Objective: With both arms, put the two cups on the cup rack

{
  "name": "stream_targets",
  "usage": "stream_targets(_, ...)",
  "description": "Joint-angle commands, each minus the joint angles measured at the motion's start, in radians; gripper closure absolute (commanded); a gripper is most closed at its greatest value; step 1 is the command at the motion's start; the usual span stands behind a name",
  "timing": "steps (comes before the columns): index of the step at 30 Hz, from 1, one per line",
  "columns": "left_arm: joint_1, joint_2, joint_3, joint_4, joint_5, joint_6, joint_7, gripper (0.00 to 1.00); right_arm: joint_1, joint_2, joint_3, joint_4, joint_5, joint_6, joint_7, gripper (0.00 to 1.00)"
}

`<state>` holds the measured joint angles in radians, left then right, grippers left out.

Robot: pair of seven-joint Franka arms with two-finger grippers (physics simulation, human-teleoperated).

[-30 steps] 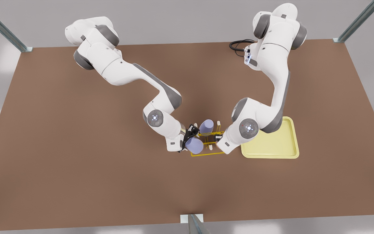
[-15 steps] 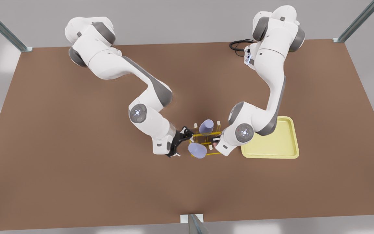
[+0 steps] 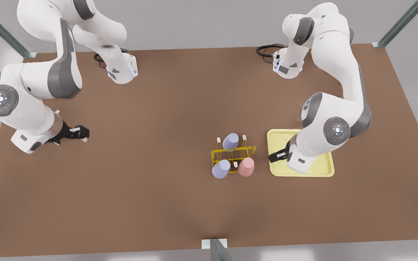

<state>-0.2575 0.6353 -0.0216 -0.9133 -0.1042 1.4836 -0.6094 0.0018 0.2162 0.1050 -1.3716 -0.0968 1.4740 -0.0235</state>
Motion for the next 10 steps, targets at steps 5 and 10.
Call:
stream_targets(5,0.081,-0.348,-0.006,-0.438,0.195,0.067,0.654,0.0,-0.009,-0.086,-0.004,-0.135,0.005,0.008,0.05,0.0)
stream_targets(10,0.099,-0.328,0.006,-0.381,0.198,-0.051,0.652,0.0,-0.008,-0.086,-0.014,-0.133,0.008,0.008,0.043,0.0)
